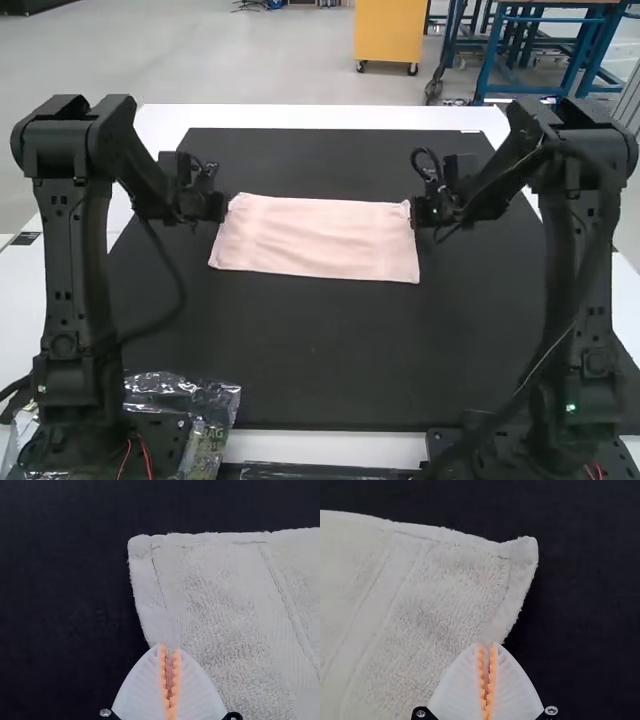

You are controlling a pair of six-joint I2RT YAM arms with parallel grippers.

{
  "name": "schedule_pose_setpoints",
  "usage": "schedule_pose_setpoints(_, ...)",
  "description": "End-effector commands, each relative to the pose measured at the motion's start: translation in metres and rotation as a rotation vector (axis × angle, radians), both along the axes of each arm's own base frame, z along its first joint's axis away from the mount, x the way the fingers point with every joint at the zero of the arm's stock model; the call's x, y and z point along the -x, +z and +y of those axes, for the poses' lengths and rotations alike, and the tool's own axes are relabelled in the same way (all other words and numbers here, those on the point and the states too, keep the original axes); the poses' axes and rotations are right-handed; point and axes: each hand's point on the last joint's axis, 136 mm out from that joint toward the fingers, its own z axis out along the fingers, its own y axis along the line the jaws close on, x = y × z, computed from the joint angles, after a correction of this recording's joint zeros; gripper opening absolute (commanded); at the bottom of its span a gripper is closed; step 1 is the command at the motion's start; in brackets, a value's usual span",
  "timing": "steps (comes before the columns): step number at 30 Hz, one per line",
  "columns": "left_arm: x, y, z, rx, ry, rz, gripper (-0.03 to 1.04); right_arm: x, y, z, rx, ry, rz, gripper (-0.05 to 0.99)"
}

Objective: Fold the towel.

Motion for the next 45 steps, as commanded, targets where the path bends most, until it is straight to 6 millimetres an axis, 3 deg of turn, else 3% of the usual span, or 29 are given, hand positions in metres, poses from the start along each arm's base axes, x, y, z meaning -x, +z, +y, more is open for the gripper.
schedule_pose_setpoints(1, -0.015, 0.052, 0.007, 0.015, 0.007, -0.095, 0.02, -0.018, 0.056, -0.008, -0.030, -0.015, -0.098, -0.03)
schedule_pose_setpoints(10, 0.006, 0.063, 0.017, 0.001, -0.007, -0.025, 0.02, 0.007, 0.071, -0.015, -0.069, -0.006, -0.066, -0.02)
schedule_pose_setpoints(17, 0.035, 0.067, 0.029, -0.006, -0.008, 0.011, 0.02, 0.038, 0.078, -0.015, -0.103, 0.012, -0.032, -0.03)
schedule_pose_setpoints(34, 0.131, 0.049, 0.012, 0.006, -0.036, 0.102, 0.02, 0.114, 0.058, -0.010, -0.136, 0.050, 0.066, -0.03)
schedule_pose_setpoints(41, 0.158, 0.037, 0.008, 0.003, -0.039, 0.120, 0.02, 0.144, 0.030, -0.010, -0.133, 0.060, 0.141, -0.02)
schedule_pose_setpoints(42, 0.160, 0.034, 0.008, 0.003, -0.039, 0.119, 0.03, 0.146, 0.027, -0.011, -0.134, 0.057, 0.143, 0.03)
schedule_pose_setpoints(43, 0.163, 0.031, 0.008, 0.005, -0.036, 0.122, 0.07, 0.148, 0.025, -0.011, -0.136, 0.054, 0.149, 0.17)
schedule_pose_setpoints(44, 0.165, 0.028, 0.007, 0.005, -0.038, 0.124, 0.22, 0.150, 0.022, -0.012, -0.137, 0.049, 0.156, 0.39)
schedule_pose_setpoints(45, 0.170, 0.024, 0.006, 0.005, -0.040, 0.133, 0.50, 0.151, 0.019, -0.013, -0.136, 0.042, 0.163, 0.66)
